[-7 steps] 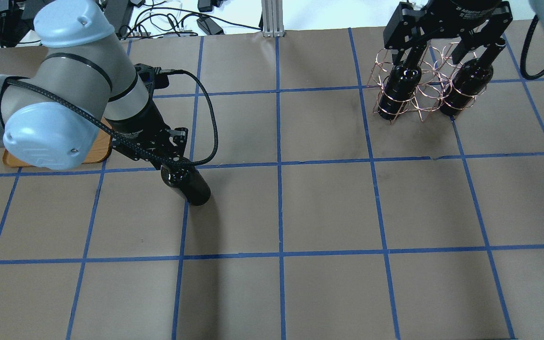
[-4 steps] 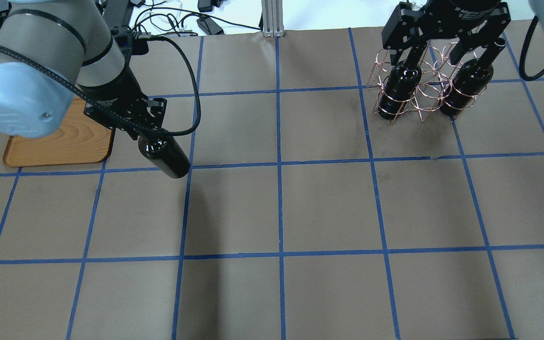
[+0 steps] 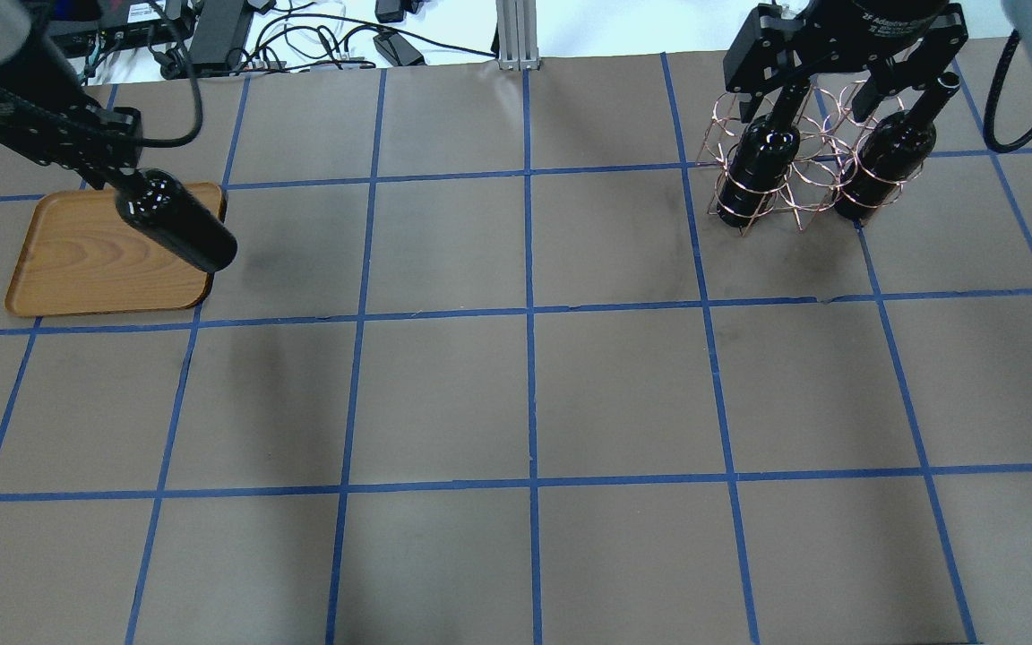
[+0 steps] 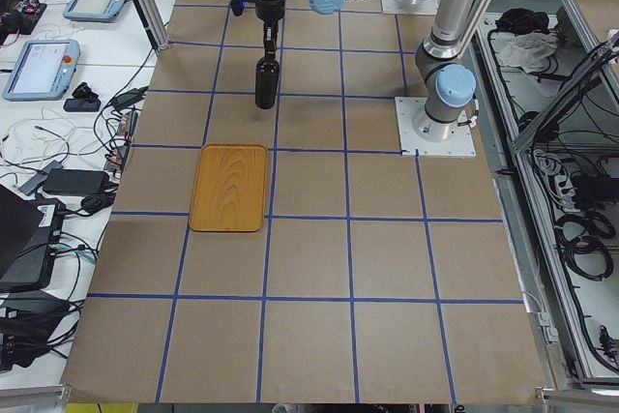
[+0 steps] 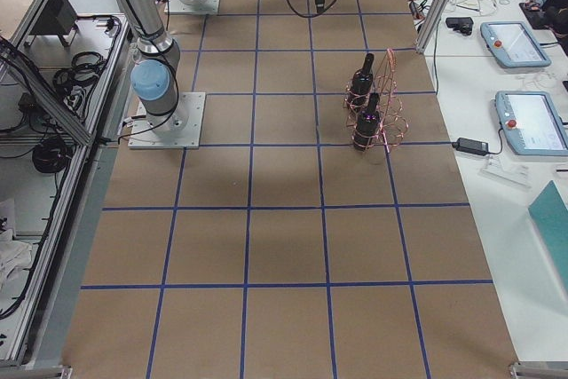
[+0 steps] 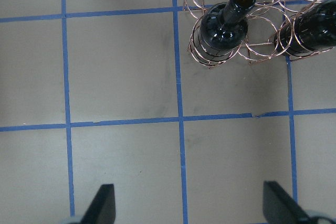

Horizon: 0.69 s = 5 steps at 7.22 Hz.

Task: Take wine from basket and place on tray
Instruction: 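Lift the bottle with the left gripper and move it over the tray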

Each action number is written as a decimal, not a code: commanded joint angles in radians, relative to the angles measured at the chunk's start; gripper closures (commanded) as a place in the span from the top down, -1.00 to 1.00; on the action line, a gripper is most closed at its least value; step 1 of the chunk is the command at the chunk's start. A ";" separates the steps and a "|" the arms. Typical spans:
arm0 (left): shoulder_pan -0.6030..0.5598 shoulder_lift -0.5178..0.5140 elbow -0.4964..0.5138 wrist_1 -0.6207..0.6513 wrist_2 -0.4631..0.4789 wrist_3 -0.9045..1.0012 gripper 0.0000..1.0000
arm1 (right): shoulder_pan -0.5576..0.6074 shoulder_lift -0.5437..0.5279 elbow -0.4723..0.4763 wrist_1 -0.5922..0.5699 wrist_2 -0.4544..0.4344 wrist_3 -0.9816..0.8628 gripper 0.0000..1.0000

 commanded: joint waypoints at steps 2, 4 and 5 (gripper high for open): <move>0.173 -0.162 0.155 0.009 -0.024 0.150 -1.00 | 0.001 0.000 0.000 0.000 0.001 0.000 1.00; 0.222 -0.230 0.192 0.009 -0.026 0.163 -1.00 | 0.001 0.001 0.000 -0.002 0.000 0.000 1.00; 0.233 -0.262 0.221 0.011 -0.026 0.169 -1.00 | 0.001 0.001 0.000 0.000 0.001 -0.002 1.00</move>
